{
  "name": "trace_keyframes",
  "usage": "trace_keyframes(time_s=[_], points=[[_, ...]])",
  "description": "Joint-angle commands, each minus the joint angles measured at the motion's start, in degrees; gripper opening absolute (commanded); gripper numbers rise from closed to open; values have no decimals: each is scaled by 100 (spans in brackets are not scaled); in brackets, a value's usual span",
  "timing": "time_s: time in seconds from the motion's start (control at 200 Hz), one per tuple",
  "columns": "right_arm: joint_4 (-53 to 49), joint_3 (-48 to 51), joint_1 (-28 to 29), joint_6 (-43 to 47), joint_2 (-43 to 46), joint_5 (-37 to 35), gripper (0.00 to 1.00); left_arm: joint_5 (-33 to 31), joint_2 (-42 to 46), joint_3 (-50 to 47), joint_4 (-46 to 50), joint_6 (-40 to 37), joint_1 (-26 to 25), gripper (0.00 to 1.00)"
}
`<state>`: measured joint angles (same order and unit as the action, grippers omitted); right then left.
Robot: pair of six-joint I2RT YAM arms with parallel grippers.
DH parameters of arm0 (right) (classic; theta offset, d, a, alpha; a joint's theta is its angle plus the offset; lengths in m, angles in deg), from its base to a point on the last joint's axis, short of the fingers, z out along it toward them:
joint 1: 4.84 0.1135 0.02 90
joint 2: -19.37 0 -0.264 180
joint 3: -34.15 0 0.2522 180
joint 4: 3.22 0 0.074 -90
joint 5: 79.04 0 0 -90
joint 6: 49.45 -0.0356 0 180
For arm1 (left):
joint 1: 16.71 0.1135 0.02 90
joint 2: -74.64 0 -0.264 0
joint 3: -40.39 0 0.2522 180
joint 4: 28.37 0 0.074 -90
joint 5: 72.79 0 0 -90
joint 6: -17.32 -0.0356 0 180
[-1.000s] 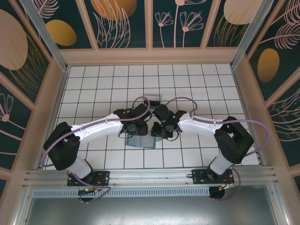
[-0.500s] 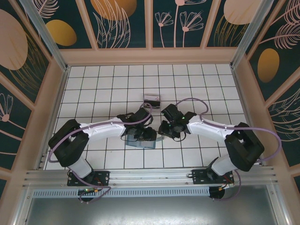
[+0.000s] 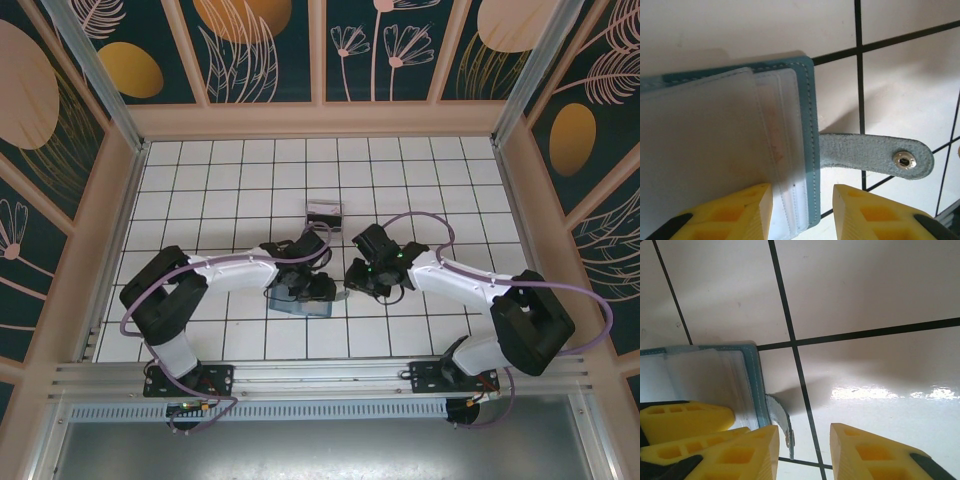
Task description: Take the credit cards out of the card holder
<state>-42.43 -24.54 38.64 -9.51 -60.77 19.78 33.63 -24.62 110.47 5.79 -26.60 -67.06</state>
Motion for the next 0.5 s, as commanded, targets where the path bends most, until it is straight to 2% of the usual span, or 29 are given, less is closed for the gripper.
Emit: trace_keyframes(time_s=[0.0, 0.495], points=[[-74, 46, -42, -42, 96, -126, 33, -537, -29, 182, 807, -192, 10, 38], [5, 37, -50, 26, -26, -65, 33, -1785, -117, 811, 2325, -337, -176, 38]])
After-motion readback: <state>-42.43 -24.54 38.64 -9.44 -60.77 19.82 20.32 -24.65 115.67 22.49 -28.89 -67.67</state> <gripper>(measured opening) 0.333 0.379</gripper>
